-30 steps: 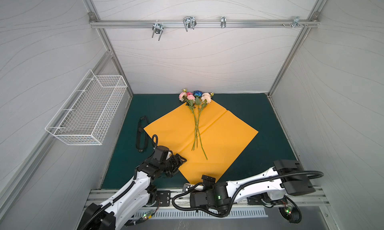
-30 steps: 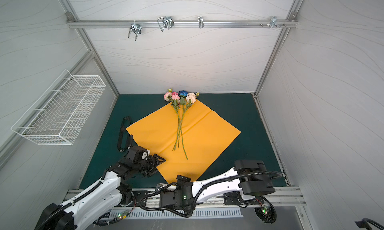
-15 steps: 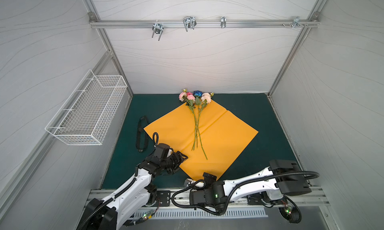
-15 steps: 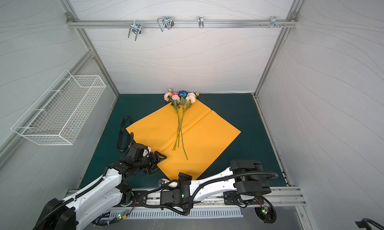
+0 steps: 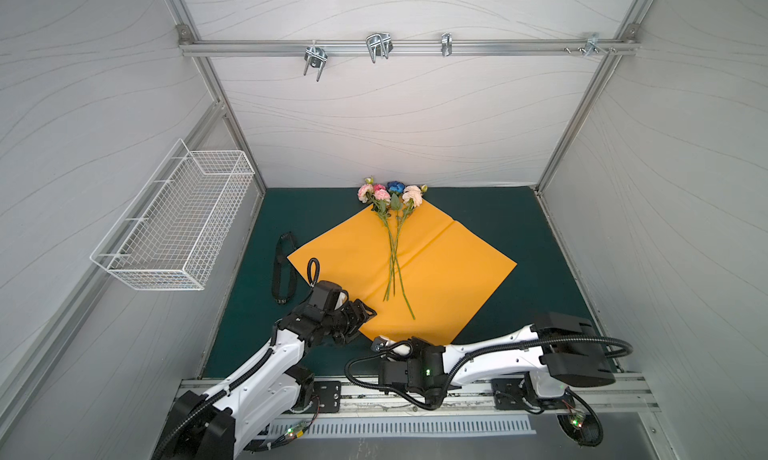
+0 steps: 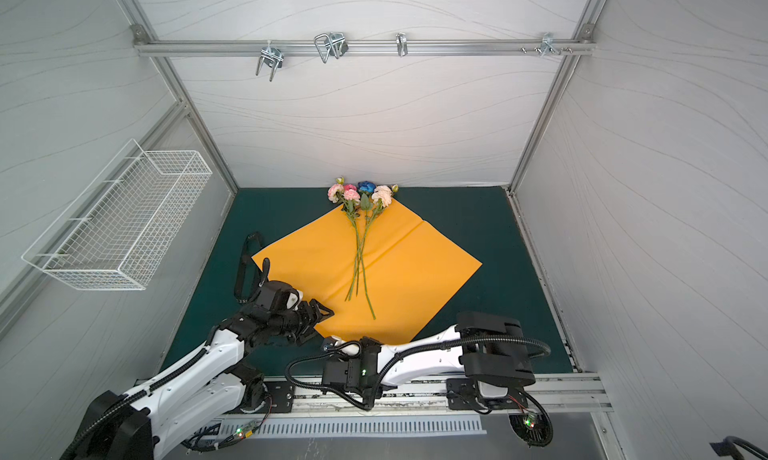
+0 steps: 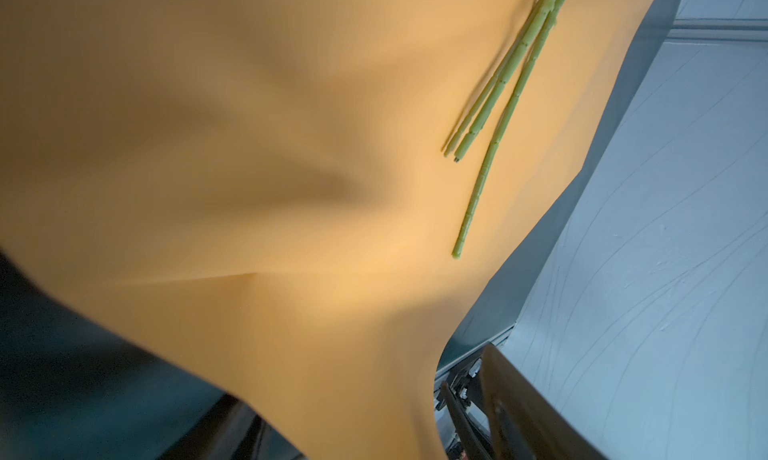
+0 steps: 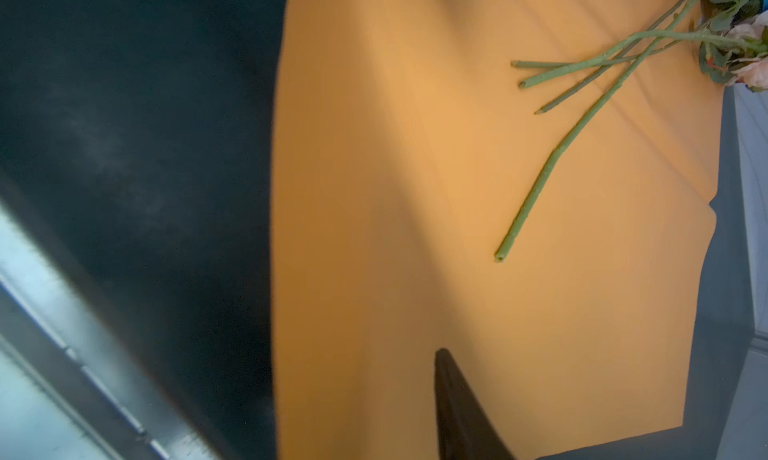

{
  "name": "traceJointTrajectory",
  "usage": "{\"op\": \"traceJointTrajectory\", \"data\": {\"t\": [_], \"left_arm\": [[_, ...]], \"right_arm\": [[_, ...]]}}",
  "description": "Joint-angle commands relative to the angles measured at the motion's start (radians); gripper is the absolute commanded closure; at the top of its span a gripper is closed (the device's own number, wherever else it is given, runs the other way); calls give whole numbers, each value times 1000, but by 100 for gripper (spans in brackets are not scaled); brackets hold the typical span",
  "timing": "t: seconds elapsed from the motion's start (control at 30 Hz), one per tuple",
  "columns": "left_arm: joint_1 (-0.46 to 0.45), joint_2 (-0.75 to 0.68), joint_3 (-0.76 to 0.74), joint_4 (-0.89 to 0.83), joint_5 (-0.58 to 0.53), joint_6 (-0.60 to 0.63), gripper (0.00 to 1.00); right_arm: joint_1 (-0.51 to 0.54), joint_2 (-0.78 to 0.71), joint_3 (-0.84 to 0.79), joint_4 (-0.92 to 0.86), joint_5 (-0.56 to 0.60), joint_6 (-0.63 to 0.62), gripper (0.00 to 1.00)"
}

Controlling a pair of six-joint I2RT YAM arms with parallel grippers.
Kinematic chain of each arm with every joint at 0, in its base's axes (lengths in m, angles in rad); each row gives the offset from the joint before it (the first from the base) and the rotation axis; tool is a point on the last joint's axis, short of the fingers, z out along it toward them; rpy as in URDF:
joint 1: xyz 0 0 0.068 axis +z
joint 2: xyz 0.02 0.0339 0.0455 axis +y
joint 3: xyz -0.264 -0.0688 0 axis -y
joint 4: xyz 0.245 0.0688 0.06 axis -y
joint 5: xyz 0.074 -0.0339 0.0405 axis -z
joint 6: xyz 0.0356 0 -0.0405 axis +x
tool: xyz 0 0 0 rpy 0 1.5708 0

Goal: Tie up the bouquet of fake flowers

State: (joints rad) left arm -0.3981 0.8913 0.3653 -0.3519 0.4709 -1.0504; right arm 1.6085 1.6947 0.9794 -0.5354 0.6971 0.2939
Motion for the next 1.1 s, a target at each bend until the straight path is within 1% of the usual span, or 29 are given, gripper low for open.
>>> {"op": "traceJointTrajectory", "data": {"t": [0.0,0.07,0.13,0.2,0.23,0.27,0.3,0.37,0.43,0.5,0.67,0.73,0.83,0.9,1.07], "left_arm": [[-2,-33,102,-175,-68,128,24],[-2,-51,139,-253,-122,181,25],[-2,-71,161,-291,-159,226,24],[-2,-85,177,-308,-198,284,24],[-2,-88,179,-298,-207,317,24],[-2,-90,176,-278,-216,350,24],[-2,-87,172,-244,-217,382,24],[-2,-79,153,-132,-190,450,23],[-2,-74,126,18,-135,499,23],[-2,-76,88,178,-121,502,23],[-2,-73,5,372,-95,564,24],[-1,-72,-50,452,-71,556,24],[-3,-80,-158,607,-44,509,24],[-2,-94,-188,626,-41,496,25],[-3,-150,-189,560,-4,529,24]], "right_arm": [[-42,-33,-11,30,-15,-44,75],[-67,-51,-23,54,-42,-72,76],[-87,-61,-29,72,-65,-95,78],[-109,-66,-30,86,-86,-122,85],[-116,-68,-30,93,-91,-132,87],[-126,-69,-30,100,-102,-148,93],[-137,-71,-26,107,-116,-158,97],[-155,-73,-24,121,-134,-180,96],[-173,-76,-20,135,-145,-204,92],[-199,-81,-15,151,-181,-223,92],[-263,-89,8,173,-239,-263,92],[-288,-89,17,185,-274,-277,92],[-316,-84,29,194,-308,-293,94],[-333,-79,31,197,-325,-301,95],[-379,-78,34,205,-387,-314,95]]}}
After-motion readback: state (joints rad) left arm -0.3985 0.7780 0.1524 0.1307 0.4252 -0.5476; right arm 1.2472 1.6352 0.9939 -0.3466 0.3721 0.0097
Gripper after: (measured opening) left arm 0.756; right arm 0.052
